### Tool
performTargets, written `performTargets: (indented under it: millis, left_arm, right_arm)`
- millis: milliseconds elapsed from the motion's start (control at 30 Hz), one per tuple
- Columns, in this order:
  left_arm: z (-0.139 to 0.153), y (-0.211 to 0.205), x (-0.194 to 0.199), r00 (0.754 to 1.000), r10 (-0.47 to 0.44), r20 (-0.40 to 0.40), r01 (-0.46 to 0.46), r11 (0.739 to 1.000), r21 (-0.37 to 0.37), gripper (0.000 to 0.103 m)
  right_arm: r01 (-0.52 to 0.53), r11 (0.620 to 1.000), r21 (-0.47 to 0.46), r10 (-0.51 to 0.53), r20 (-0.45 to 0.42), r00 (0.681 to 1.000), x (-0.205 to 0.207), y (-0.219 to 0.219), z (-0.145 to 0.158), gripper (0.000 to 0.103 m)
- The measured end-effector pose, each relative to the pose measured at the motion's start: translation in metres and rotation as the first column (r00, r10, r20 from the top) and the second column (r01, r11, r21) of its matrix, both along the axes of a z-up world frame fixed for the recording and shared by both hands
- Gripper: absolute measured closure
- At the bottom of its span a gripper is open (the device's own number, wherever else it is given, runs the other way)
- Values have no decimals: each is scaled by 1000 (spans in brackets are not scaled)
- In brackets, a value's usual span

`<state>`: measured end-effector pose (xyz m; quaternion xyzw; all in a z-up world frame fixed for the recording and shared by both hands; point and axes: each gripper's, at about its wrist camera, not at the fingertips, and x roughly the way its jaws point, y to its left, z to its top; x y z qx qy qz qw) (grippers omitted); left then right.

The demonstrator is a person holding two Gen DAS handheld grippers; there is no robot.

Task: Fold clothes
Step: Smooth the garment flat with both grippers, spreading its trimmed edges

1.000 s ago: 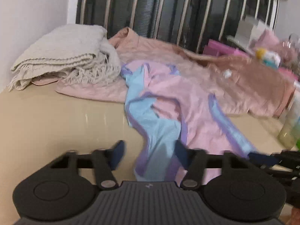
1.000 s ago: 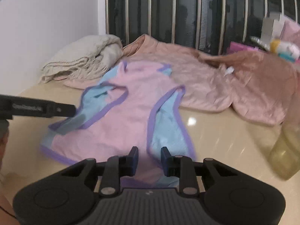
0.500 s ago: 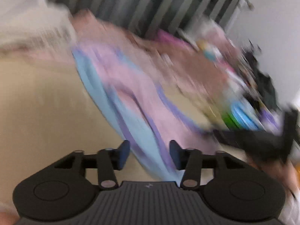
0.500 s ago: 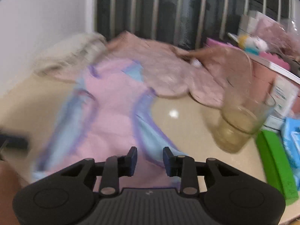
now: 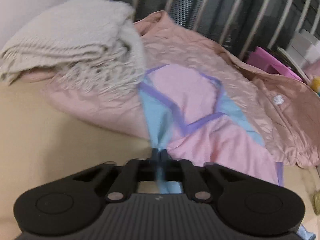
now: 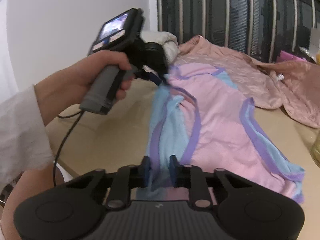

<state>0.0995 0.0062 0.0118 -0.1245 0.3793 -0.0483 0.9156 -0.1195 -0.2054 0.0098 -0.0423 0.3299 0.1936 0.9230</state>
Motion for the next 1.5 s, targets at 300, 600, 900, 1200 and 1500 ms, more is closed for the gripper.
performTargets:
  millis: [300,600,900,1200,1500]
  left_arm:
    - [11,18,-199,994,-26,102,32,998,-54,93]
    - [11,58,-170,977,78,197,-101,989,110,35]
    - [2,55,-153,969,-219,113,197,964,179,34]
    - [12,83,-224,978,-203,49,195,973,126,26]
    - [8,103,-206,972,-213,97,209,977,48,18]
  right_arm:
    - [263,964,-35,-265,-51,963,-1,-98,9,95]
    - [165,985,55,-167,31,986,15,-74,34,68]
    - [-127,992,2,127,53,991,117,56,52,68]
    - [-204,974,-96,197,-74,978,178,124,12,70]
    - [-309,940,-148,301,-75,951,170,143,21,71]
